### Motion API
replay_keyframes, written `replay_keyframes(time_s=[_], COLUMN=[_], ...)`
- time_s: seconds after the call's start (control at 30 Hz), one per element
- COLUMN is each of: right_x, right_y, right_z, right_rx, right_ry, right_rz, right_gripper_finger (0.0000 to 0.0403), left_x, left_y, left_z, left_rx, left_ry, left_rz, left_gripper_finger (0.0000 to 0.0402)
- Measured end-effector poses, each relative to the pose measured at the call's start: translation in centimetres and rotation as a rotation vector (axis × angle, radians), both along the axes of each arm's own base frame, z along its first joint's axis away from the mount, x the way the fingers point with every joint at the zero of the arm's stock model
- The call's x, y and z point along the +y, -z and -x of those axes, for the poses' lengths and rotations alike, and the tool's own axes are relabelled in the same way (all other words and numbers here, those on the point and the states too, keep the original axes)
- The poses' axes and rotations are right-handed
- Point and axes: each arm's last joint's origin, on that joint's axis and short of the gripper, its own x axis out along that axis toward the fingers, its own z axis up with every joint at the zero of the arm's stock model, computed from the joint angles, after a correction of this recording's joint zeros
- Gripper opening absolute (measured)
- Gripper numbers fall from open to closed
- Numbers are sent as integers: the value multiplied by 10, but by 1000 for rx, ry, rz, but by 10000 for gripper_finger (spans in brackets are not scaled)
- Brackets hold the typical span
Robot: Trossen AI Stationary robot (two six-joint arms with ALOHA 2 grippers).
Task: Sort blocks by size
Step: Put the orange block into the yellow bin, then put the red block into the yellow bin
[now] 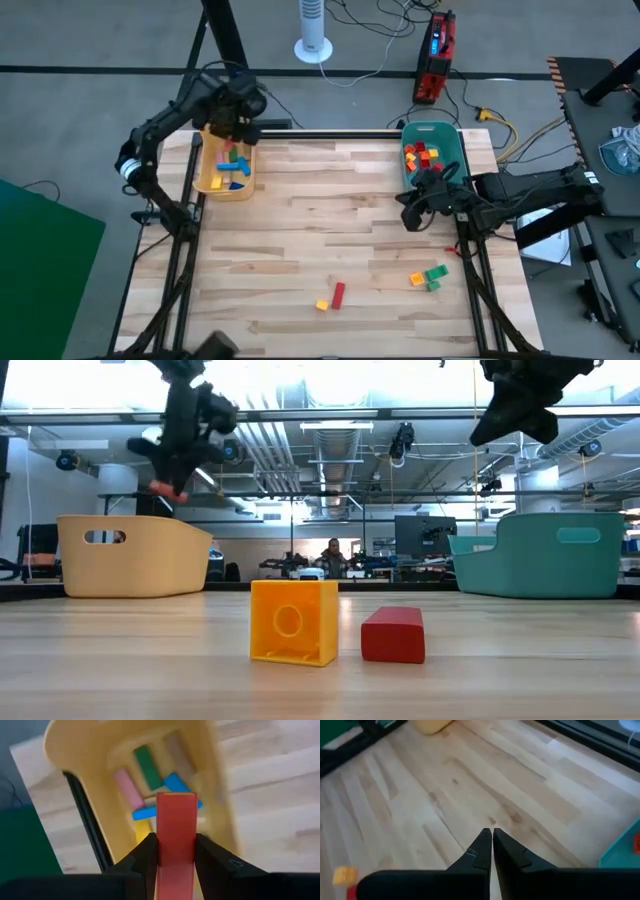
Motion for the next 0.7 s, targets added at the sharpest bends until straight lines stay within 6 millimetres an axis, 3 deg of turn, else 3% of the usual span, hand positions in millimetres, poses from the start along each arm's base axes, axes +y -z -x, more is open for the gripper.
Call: replay_keyframes(time_s=[0.17,0.37,0.53,0.7], right_x=[-10,-17,-10,4], right_y=[-2,-2,3,13], right_z=[-2,-5,-11,-29], right_rx=[-31,-52,-19,22], right_ry=[62,84,-46,-183], right_rz=[-17,-90,-256,-386], right_gripper_finger=[9,9,9,9], left_x=[5,2,-8,-29], left_y=[28,34,11,-29], left_z=[15,14,2,-18], left_rx=[9,23,-31,-159], left_ry=[-59,-4,91,218], left_rz=[19,-11,-78,-221], left_gripper_finger=[121,179,199,200])
